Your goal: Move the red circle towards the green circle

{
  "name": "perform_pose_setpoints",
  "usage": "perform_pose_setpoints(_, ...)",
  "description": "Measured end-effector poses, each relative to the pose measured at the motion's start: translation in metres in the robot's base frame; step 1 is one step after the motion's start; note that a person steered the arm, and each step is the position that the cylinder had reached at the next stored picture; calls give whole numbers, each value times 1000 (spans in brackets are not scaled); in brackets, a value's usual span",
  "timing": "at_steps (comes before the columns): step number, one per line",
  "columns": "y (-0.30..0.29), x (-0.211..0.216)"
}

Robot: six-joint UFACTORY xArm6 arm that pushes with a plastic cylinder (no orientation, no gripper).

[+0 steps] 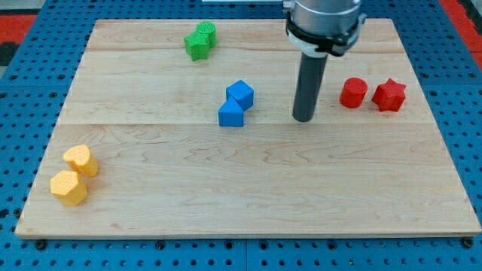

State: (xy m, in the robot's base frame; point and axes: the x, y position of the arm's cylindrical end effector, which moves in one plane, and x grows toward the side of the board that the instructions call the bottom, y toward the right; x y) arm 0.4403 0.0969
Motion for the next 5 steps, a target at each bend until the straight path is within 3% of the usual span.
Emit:
perform_pose_setpoints(2,94,-11)
perform_pose_setpoints(5,74,-98)
